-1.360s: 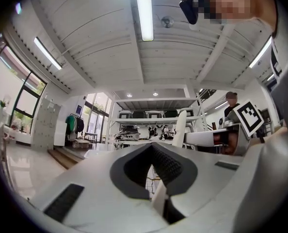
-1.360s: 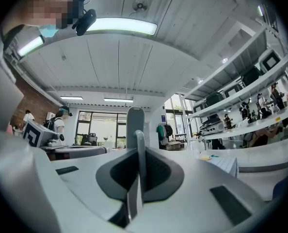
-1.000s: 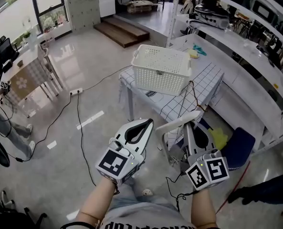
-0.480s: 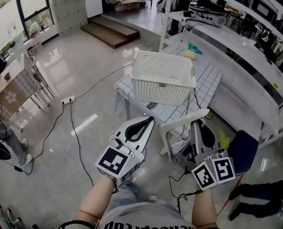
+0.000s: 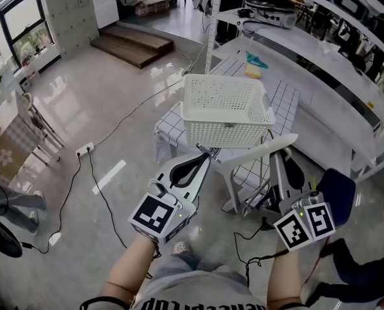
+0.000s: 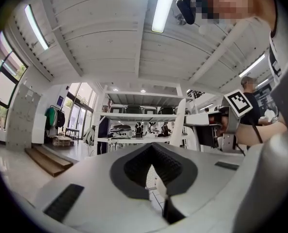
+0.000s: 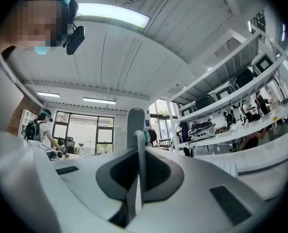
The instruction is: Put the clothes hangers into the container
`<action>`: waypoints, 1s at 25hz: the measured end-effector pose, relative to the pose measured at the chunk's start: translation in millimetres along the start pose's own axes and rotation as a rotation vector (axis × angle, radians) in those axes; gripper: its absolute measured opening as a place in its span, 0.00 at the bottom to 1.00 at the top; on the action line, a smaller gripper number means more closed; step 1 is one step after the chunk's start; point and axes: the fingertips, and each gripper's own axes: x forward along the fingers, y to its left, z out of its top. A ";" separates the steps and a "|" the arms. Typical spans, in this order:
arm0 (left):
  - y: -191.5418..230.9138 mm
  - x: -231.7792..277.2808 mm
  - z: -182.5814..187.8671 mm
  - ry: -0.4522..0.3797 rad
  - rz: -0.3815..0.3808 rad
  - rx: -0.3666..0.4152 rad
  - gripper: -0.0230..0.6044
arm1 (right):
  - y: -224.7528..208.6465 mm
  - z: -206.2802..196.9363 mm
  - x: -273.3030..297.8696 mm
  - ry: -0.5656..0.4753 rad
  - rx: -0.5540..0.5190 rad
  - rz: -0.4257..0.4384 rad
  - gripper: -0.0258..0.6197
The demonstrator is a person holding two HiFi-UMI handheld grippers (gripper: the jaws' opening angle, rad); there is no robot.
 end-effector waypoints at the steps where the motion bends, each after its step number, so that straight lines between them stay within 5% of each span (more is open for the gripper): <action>1: 4.6 0.2 0.5 0.002 -0.003 0.000 0.05 | 0.3 3.3 3.2 -0.002 -0.004 -0.006 0.05; 17: 38.7 -8.9 -5.3 -0.004 -0.091 -0.057 0.05 | -4.5 69.6 53.3 -0.041 -0.059 -0.089 0.05; 25: 51.5 -0.7 -6.3 0.001 -0.081 -0.070 0.05 | -6.6 103.3 88.6 -0.064 -0.064 -0.032 0.05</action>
